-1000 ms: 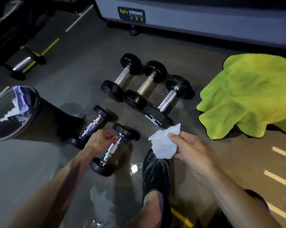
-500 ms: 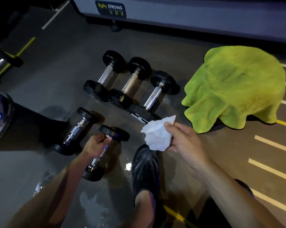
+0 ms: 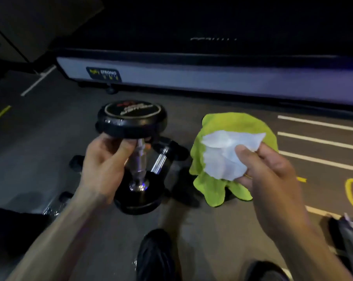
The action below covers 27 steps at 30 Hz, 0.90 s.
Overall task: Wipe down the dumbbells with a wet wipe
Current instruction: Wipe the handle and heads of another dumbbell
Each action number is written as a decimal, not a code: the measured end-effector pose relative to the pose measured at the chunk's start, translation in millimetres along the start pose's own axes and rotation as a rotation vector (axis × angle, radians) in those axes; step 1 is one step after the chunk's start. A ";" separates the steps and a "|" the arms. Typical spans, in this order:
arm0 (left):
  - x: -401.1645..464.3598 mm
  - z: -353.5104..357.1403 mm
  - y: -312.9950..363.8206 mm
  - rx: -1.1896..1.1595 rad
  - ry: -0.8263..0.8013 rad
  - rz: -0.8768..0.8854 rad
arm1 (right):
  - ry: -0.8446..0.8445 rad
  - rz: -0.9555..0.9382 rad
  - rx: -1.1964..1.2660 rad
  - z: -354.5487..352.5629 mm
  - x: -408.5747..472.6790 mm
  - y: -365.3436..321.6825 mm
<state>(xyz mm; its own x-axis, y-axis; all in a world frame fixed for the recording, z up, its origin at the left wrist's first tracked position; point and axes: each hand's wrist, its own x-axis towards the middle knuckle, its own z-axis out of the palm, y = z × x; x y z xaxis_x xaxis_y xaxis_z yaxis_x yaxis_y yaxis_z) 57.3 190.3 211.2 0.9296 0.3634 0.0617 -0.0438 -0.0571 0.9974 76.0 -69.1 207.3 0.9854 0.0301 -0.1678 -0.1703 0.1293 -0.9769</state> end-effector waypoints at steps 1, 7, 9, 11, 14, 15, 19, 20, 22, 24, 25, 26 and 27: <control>11.0 15.0 15.6 -0.022 -0.015 0.033 | 0.051 -0.025 0.009 -8.3 2.1 -2.6; 55.5 105.3 60.1 -0.207 -0.168 0.141 | 0.269 -0.078 0.082 -46.4 10.2 -3.1; 59.9 132.7 59.1 -0.253 -0.189 0.118 | 0.326 -0.092 0.061 -55.0 12.5 -2.7; 61.3 155.3 54.4 -0.286 -0.193 0.088 | 0.351 -0.095 0.054 -64.0 15.2 -2.0; 61.7 177.9 42.6 -0.282 -0.193 0.030 | 0.390 -0.088 0.018 -75.8 20.5 4.2; 62.1 182.3 38.2 -0.281 -0.194 0.021 | 0.409 -0.089 0.011 -79.0 22.2 6.4; 64.9 188.7 30.7 -0.261 -0.196 0.031 | 0.406 -0.099 0.000 -87.1 26.1 5.8; 66.0 188.9 31.3 -0.253 -0.201 0.039 | 0.380 -0.107 -0.003 -87.8 27.2 3.1; 69.3 189.0 32.2 -0.244 -0.207 0.041 | 0.312 -0.126 0.020 -90.1 29.7 -4.4; 72.7 189.2 33.5 -0.252 -0.201 0.020 | 0.184 -0.122 0.150 -91.2 30.2 -16.0; 74.3 189.5 33.3 -0.264 -0.196 0.010 | 0.084 -0.110 0.240 -91.1 30.7 -22.4; 75.1 190.2 33.3 -0.277 -0.191 0.004 | -0.013 -0.111 0.297 -90.8 31.7 -27.3; 74.9 191.0 33.3 -0.286 -0.191 0.003 | -0.106 -0.116 0.321 -88.7 34.0 -31.4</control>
<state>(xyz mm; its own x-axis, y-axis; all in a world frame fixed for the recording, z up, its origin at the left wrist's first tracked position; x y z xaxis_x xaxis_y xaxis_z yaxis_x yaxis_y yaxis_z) 195.4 38.0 241.9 0.9798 0.1814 0.0837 -0.1226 0.2153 0.9688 115.5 -160.1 220.6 0.9949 0.0972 -0.0269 -0.0675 0.4426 -0.8942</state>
